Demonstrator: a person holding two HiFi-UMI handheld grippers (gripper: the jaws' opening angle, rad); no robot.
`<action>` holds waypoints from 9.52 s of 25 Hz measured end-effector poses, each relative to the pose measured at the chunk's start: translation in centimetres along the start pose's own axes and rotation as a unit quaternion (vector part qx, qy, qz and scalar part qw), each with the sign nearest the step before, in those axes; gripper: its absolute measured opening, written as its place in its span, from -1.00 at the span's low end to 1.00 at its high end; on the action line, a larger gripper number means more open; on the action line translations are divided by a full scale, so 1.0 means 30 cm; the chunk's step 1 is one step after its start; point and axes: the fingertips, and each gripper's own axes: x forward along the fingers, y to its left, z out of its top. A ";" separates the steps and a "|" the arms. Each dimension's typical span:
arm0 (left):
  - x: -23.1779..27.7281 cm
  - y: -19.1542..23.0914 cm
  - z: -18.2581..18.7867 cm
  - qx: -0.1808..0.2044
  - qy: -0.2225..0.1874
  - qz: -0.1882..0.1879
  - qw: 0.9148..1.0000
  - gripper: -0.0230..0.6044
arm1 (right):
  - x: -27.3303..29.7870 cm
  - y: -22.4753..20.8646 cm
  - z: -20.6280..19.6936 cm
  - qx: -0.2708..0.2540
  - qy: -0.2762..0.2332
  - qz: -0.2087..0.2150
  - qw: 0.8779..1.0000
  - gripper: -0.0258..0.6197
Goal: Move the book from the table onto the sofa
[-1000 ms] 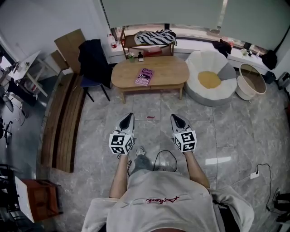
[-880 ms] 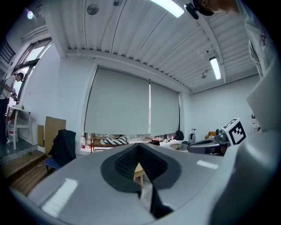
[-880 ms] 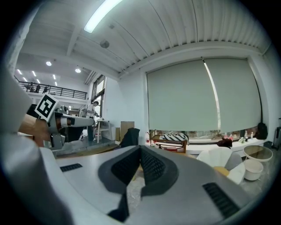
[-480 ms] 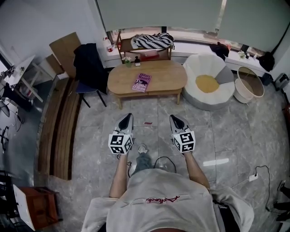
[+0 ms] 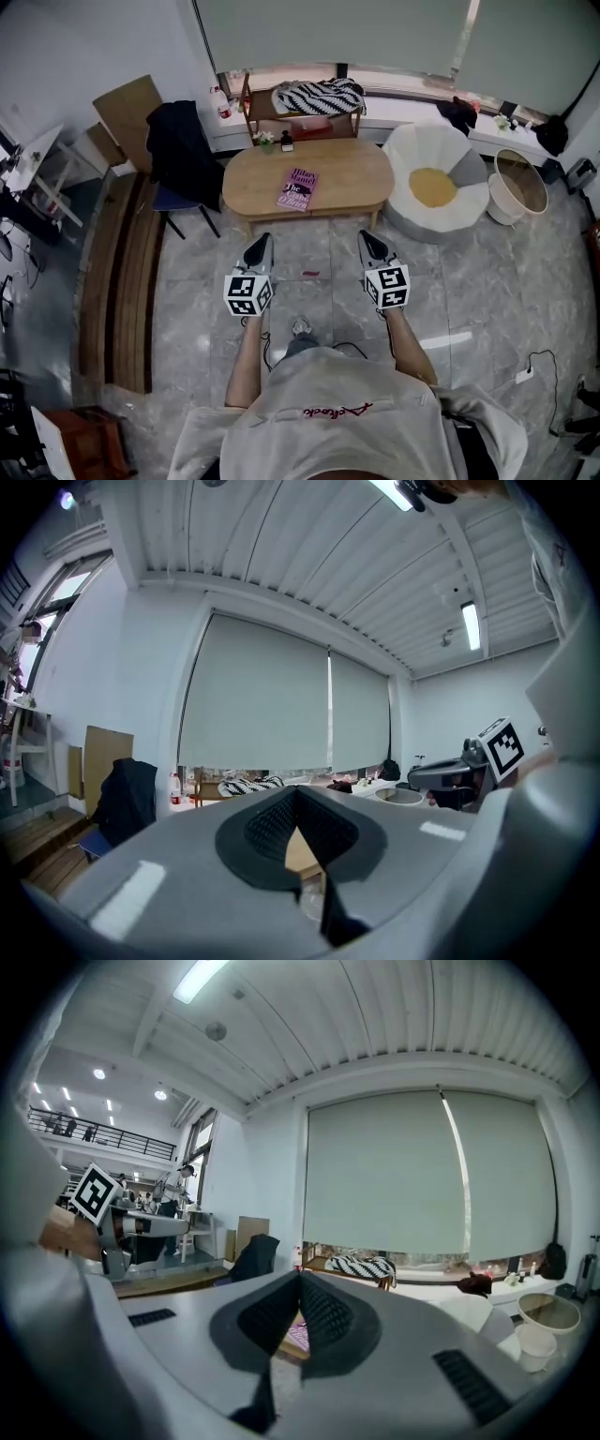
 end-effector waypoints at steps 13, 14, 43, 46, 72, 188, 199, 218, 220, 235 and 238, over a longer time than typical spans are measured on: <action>0.282 0.429 0.042 0.007 0.009 -0.003 1.000 -0.90 | 0.488 -0.079 0.110 -0.003 0.001 -0.038 0.999 -0.90; 0.301 0.457 0.042 0.007 0.009 -0.003 1.000 -0.90 | 0.518 -0.087 0.113 -0.002 0.000 -0.041 0.999 -0.90; 0.505 0.644 0.004 -0.002 0.020 -0.033 0.999 -0.90 | 0.775 -0.107 0.069 0.012 0.020 -0.064 0.998 -0.90; 0.504 0.634 0.007 0.000 0.018 -0.035 0.999 -0.90 | 0.772 -0.095 0.064 0.015 0.019 -0.061 0.998 -0.90; 0.768 0.692 0.003 0.004 0.024 -0.033 0.999 -0.90 | 1.012 -0.200 0.038 0.015 0.022 -0.027 0.999 -0.90; 1.662 1.054 -1.544 -0.211 0.391 -0.017 0.896 -0.90 | 1.968 -0.352 -1.455 0.223 0.389 0.080 0.890 -0.89; 1.693 0.961 -1.644 -0.220 0.426 -0.073 0.875 -0.19 | 1.994 -0.328 -1.523 0.287 0.401 0.066 0.868 -0.17; 1.673 0.897 -1.730 -0.231 0.445 -0.071 0.862 -0.05 | 2.004 -0.258 -1.583 0.312 0.416 0.053 0.852 -0.16; 1.670 0.890 -1.727 -0.230 0.443 -0.067 0.864 -0.06 | 2.002 -0.263 -1.576 0.310 0.415 0.047 0.854 -0.17; 1.695 0.928 -1.401 -0.193 0.361 -0.054 0.911 -0.06 | 2.037 -0.313 -1.235 0.251 0.333 0.051 0.907 -0.19; 1.696 0.937 -1.287 -0.181 0.339 -0.051 0.922 -0.06 | 2.038 -0.323 -1.117 0.234 0.311 0.053 0.920 -0.19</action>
